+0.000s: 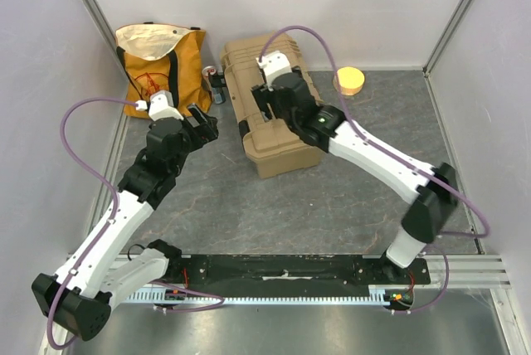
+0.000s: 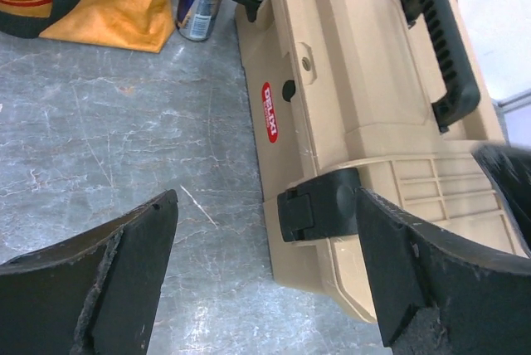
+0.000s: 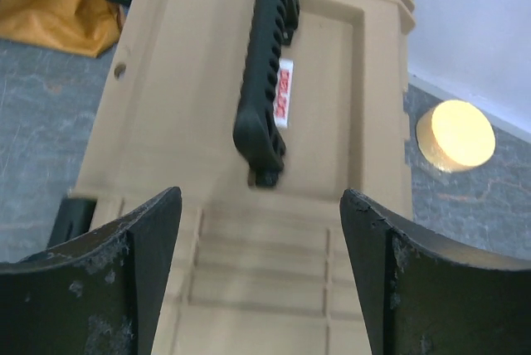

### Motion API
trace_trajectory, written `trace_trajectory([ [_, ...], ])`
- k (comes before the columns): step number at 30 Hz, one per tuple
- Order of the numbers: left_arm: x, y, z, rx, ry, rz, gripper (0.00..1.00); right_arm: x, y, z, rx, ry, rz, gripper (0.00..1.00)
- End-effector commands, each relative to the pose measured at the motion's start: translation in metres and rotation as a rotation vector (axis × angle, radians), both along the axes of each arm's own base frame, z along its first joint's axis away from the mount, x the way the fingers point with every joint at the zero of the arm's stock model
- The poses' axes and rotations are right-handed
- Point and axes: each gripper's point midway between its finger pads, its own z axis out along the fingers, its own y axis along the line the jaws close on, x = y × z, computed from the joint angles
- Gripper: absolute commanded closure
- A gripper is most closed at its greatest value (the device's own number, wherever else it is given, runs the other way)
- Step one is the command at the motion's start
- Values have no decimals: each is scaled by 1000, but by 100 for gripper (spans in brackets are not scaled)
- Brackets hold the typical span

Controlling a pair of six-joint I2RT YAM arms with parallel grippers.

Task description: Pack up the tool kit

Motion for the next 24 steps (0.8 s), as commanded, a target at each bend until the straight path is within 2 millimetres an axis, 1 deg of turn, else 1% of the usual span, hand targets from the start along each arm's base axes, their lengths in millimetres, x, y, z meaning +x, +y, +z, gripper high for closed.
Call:
trace_trajectory([
  [1, -7, -5, 25, 10, -40, -76, 8, 37, 14, 29, 10, -84, -86, 18],
  [3, -8, -5, 27, 8, -44, -81, 8, 50, 20, 15, -7, -69, -110, 21],
  [4, -9, -5, 28, 6, -43, -82, 8, 55, 20, 12, -9, -65, -121, 22],
  [7, -9, -5, 26, 4, -36, -89, 9, 69, 15, 3, -2, -38, -162, 30],
  [9, -9, -5, 24, 6, -33, -92, 9, 74, 9, -5, -4, -21, -185, 36],
  [11, -9, -6, 23, 4, -30, -95, 9, 76, 5, -11, -16, -11, -192, 39],
  [13, -8, -7, 22, 0, -24, -98, 9, 76, 3, -17, 2, 7, -199, 46],
  [14, -7, -7, 22, -4, -22, -98, 9, 77, 2, -21, 2, 13, -199, 51],
  [15, -6, -8, 21, -10, -19, -98, 9, 77, 2, -23, 3, 19, -191, 60],
  [16, -6, -8, 21, -18, -17, -98, 9, 77, -1, -26, 3, 27, -188, 66],
  [20, -4, -10, 18, -47, -3, -98, 10, 77, -13, -25, 25, 21, -198, 88],
  [21, -4, -10, 17, -53, 1, -100, 10, 75, -18, -22, 28, 16, -202, 91],
  [23, -3, -11, 15, -64, 11, -100, 11, 70, -22, -22, 22, 16, -201, 100],
  [24, -2, -10, 14, -69, 15, -97, 11, 66, -26, -19, 24, 12, -204, 100],
])
